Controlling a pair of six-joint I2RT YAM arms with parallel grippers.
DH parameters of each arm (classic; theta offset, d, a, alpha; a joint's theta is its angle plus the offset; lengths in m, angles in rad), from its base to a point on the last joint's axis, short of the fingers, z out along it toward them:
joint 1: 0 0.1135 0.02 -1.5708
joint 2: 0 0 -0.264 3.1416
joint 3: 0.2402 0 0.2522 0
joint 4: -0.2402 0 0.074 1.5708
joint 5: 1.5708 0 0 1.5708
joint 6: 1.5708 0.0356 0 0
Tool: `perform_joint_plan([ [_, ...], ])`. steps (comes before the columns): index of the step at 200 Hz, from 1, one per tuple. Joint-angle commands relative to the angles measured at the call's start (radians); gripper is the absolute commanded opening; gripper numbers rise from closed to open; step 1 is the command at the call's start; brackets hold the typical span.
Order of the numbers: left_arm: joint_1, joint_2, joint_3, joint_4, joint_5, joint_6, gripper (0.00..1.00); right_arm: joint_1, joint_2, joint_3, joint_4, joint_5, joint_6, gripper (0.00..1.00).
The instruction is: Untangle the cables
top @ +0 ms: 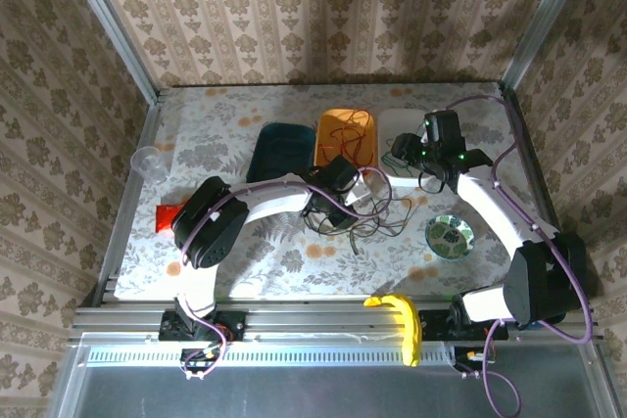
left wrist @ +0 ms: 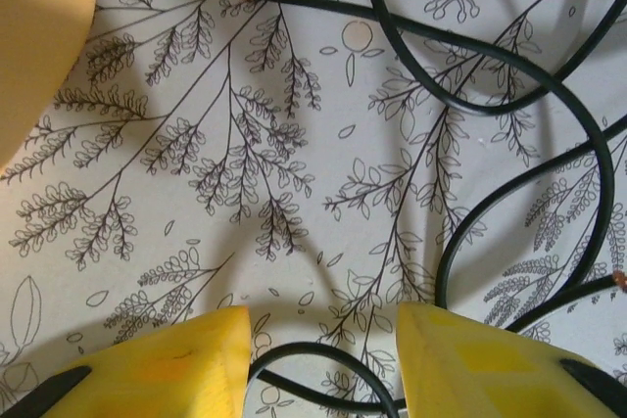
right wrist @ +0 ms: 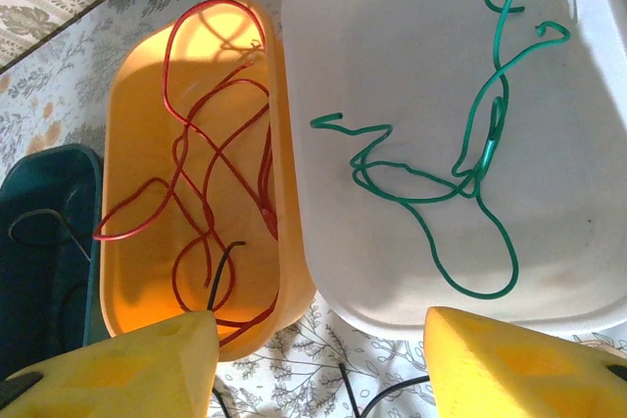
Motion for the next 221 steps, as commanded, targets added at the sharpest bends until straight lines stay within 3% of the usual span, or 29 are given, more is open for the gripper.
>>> perform_joint_plan([
  [1, -0.004, 0.020, 0.031, -0.044, 0.018, -0.037, 0.44, -0.008, -0.027, -0.019, -0.024, -0.006, 0.017, 0.59],
  [58, -0.004, 0.089, 0.151, -0.218, -0.020, -0.107, 0.50, -0.025, -0.039, -0.033, -0.015, -0.010, 0.027, 0.59],
  [90, 0.004, 0.144, 0.222, -0.299, 0.022, -0.112, 0.52, -0.036, -0.034, -0.042, -0.004, -0.027, 0.039, 0.59],
  [134, 0.049, 0.234, 0.320, -0.417, 0.104, -0.176, 0.47, -0.055, -0.032, -0.040, -0.003, -0.039, 0.049, 0.59],
  [182, 0.003, 0.189, 0.295, -0.395, -0.022, -0.151, 0.48, -0.062, -0.025, -0.045, -0.002, -0.058, 0.050, 0.59],
  [221, -0.043, 0.100, 0.182, -0.266, -0.134, -0.112, 0.50, -0.062, -0.005, -0.043, 0.011, -0.110, 0.049, 0.58],
])
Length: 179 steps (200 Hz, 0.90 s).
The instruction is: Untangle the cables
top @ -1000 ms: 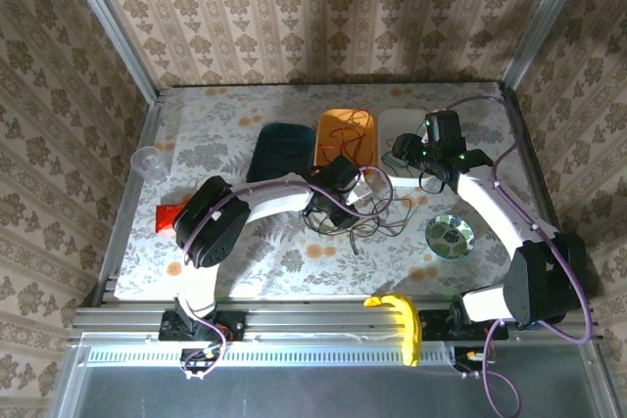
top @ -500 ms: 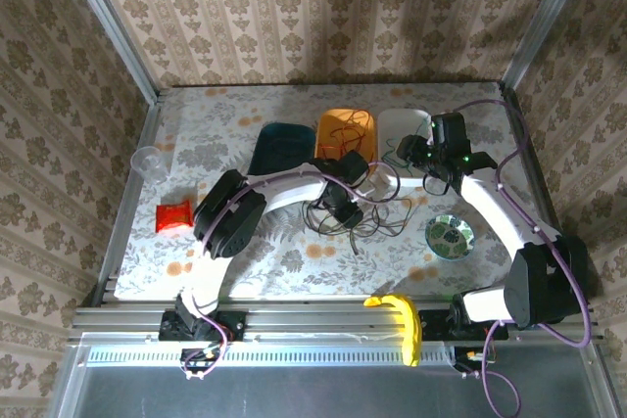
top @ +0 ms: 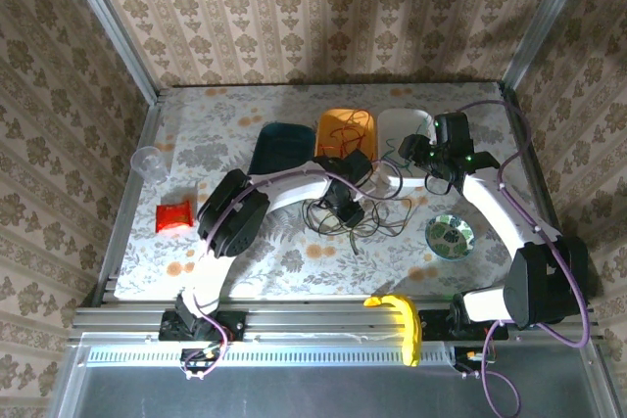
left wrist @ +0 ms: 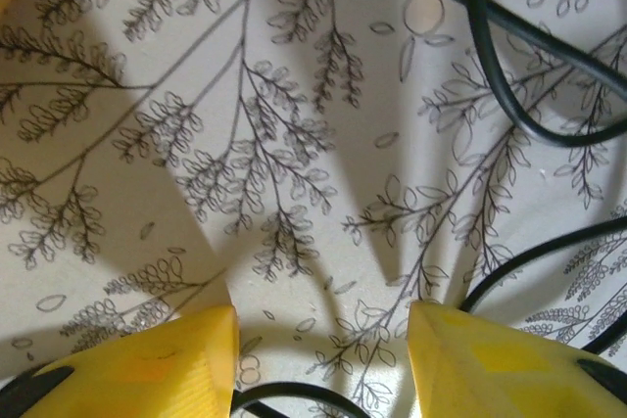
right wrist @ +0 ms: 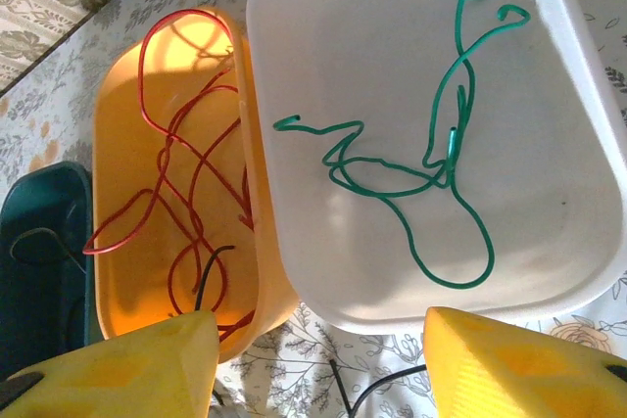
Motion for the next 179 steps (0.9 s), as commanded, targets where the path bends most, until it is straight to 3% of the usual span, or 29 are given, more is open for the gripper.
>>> perform_joint_plan([
  [1, -0.024, -0.067, -0.072, 0.029, -0.094, 0.025, 0.50, -0.003, 0.013, -0.013, 0.009, -0.059, 0.014, 0.58],
  [26, -0.022, -0.094, -0.115, 0.080, -0.101, 0.021, 0.51, 0.020, 0.022, -0.049, -0.026, -0.119, 0.000, 0.58],
  [51, -0.020, -0.106, -0.130, 0.118, -0.102, 0.022, 0.53, 0.052, 0.104, -0.068, -0.175, -0.149, -0.062, 0.57],
  [83, -0.016, -0.134, -0.144, 0.189, -0.111, 0.025, 0.56, 0.054, 0.160, -0.061, -0.308, -0.062, -0.119, 0.57],
  [150, 0.007, -0.218, -0.225, 0.326, -0.159, -0.013, 0.59, 0.058, 0.301, -0.042, -0.314, -0.012, -0.143, 0.54],
  [167, 0.012, -0.230, -0.238, 0.331, -0.166, -0.019, 0.59, 0.063, 0.326, -0.036, -0.300, -0.016, -0.151, 0.41],
  [179, 0.015, -0.238, -0.251, 0.341, -0.168, -0.026, 0.60, 0.064, 0.327, -0.028, -0.290, -0.016, -0.160, 0.14],
])
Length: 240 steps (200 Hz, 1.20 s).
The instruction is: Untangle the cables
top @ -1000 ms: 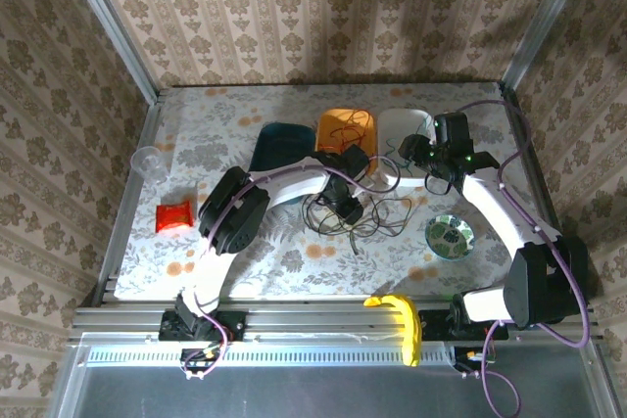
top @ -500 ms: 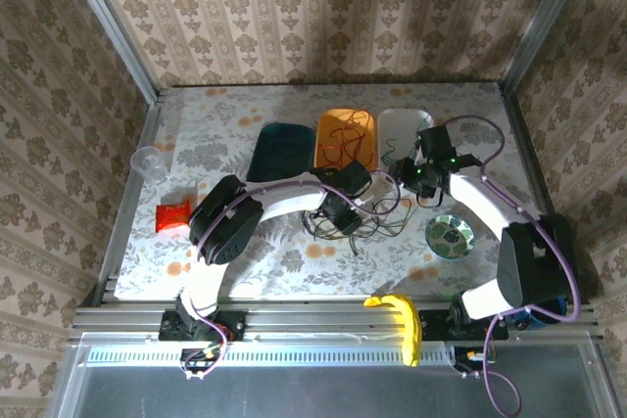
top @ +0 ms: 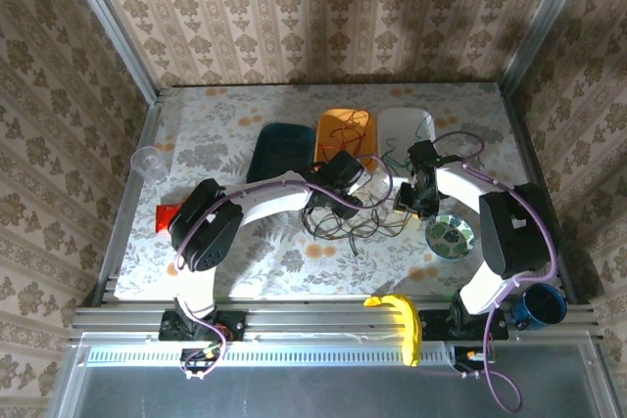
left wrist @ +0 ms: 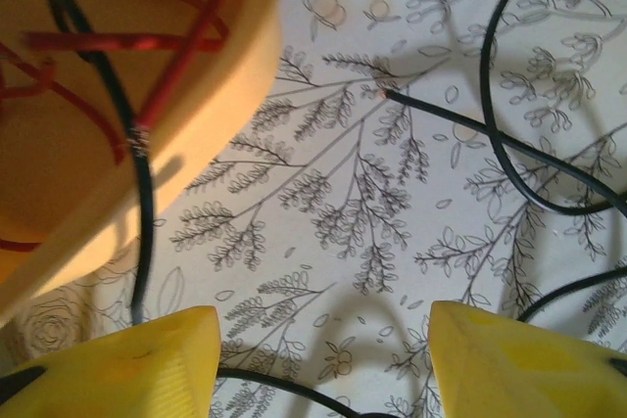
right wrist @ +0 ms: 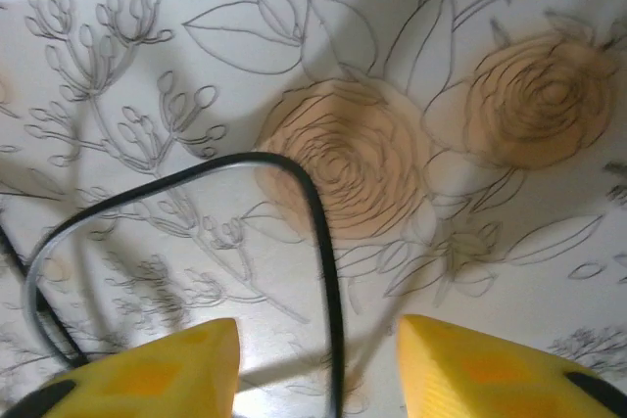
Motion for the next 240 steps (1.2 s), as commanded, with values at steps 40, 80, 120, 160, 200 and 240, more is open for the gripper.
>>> perform_joint_plan([
  [40, 0.027, -0.063, -0.074, 0.074, -0.028, -0.049, 0.62, 0.032, -0.213, 0.046, 0.022, 0.147, 0.000, 0.00],
  [80, 0.048, -0.101, -0.127, 0.143, -0.006, -0.056, 0.64, 0.066, -0.487, 0.125, 0.076, 0.253, -0.014, 0.00],
  [120, 0.067, -0.160, -0.217, 0.234, 0.018, -0.079, 0.64, 0.083, -0.582, 0.202, 0.214, 0.237, -0.023, 0.00],
  [160, 0.081, -0.216, -0.301, 0.293, 0.010, -0.112, 0.64, 0.102, -0.580, 0.245, 0.327, 0.183, -0.014, 0.00],
  [200, 0.091, -0.384, -0.471, 0.467, -0.157, -0.181, 0.71, 0.182, -0.394, 0.363, 0.308, 0.007, -0.013, 0.00],
  [240, 0.104, -0.578, -0.561, 0.454, -0.587, -0.295, 0.79, 0.275, -0.144, 0.504, 0.319, -0.062, 0.014, 0.00],
])
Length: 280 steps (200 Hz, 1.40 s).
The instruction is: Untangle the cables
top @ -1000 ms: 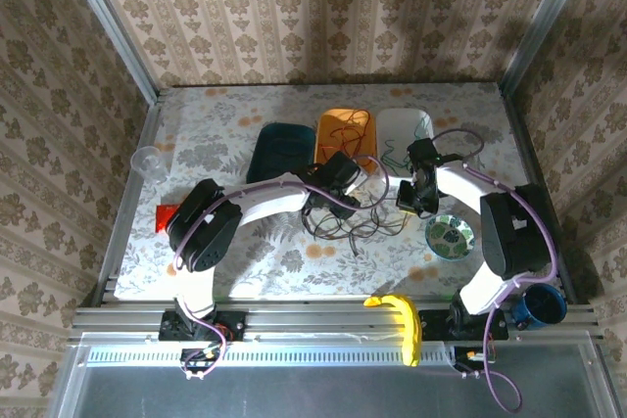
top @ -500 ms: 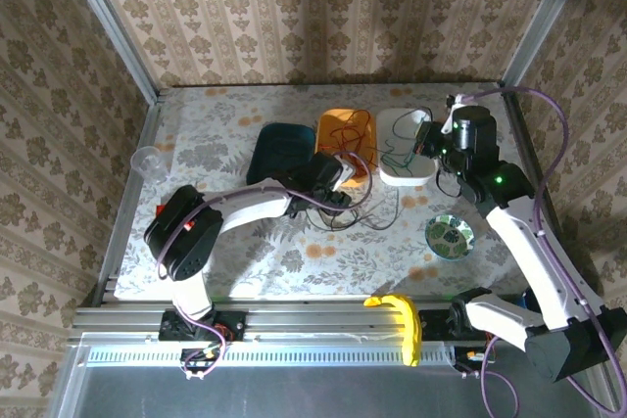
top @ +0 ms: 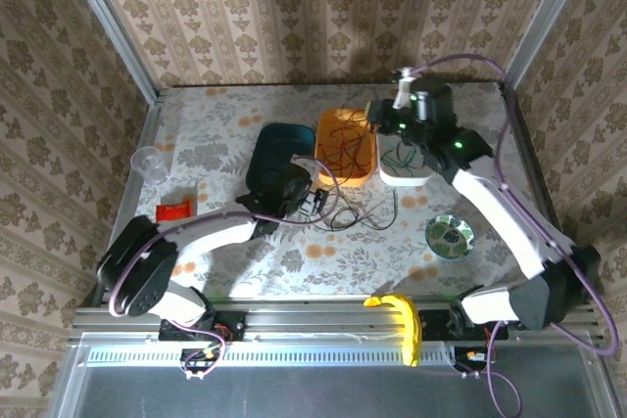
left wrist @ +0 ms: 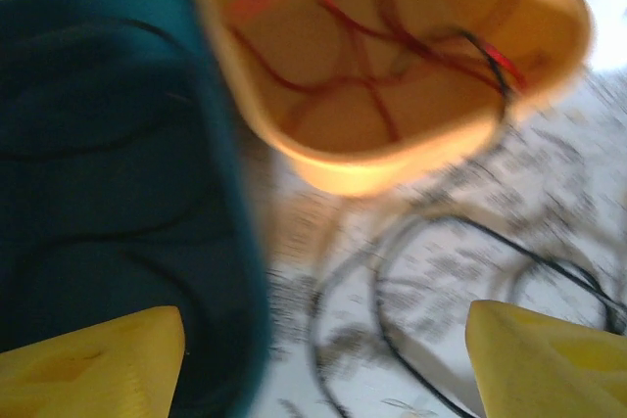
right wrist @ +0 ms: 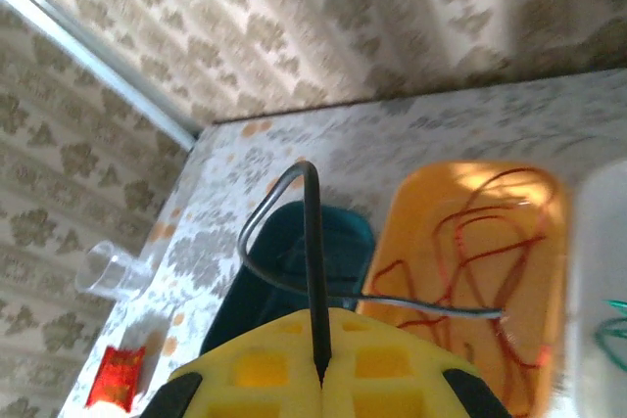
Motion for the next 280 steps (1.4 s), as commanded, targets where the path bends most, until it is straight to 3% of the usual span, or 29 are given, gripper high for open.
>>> perform_joint_plan([
  [1, 0.015, -0.110, -0.032, 0.027, -0.339, -0.109, 0.79, 0.040, 0.117, 0.075, 0.018, -0.086, 0.022, 0.00],
  [19, 0.033, -0.175, -0.040, -0.072, -0.541, -0.172, 0.80, 0.060, 0.230, 0.149, 0.037, -0.125, 0.047, 0.00],
  [32, 0.058, -0.214, -0.045, -0.143, -0.623, -0.210, 0.81, 0.074, 0.322, 0.215, 0.037, -0.155, 0.061, 0.00],
  [89, 0.121, -0.296, -0.089, -0.194, -0.625, -0.206, 0.81, 0.118, 0.677, 0.473, -0.037, -0.199, 0.092, 0.00],
  [98, 0.123, -0.295, -0.089, -0.194, -0.614, -0.199, 0.81, 0.118, 0.720, 0.509, -0.051, -0.210, 0.097, 0.09],
  [109, 0.123, -0.292, -0.087, -0.188, -0.596, -0.190, 0.81, 0.118, 0.764, 0.559, -0.080, -0.229, 0.098, 0.30],
  [122, 0.124, -0.284, -0.086, -0.155, -0.539, -0.148, 0.81, 0.118, 0.789, 0.616, -0.151, -0.206, 0.077, 0.46],
  [139, 0.120, -0.267, -0.084, -0.096, -0.424, -0.082, 0.81, 0.118, 0.745, 0.609, -0.190, -0.114, 0.024, 0.56],
  [159, 0.117, -0.229, -0.069, -0.039, -0.248, -0.021, 0.81, 0.110, 0.625, 0.522, -0.194, 0.028, -0.036, 0.58],
  [188, 0.072, -0.123, -0.012, 0.008, 0.078, 0.092, 0.81, 0.077, 0.378, 0.263, -0.120, 0.139, -0.068, 0.58],
  [216, -0.025, 0.039, 0.100, -0.074, 0.315, 0.241, 0.81, 0.024, 0.165, 0.015, -0.105, 0.205, -0.046, 0.58],
  [229, -0.067, 0.121, 0.155, -0.132, 0.350, 0.297, 0.80, -0.008, 0.089, -0.079, -0.107, 0.210, -0.025, 0.58],
  [246, -0.110, 0.220, 0.211, -0.177, 0.307, 0.345, 0.79, -0.047, 0.015, -0.173, -0.111, 0.210, 0.003, 0.57],
  [280, -0.132, 0.338, 0.278, -0.171, 0.287, 0.369, 0.78, -0.074, -0.061, -0.270, -0.113, 0.220, 0.024, 0.57],
])
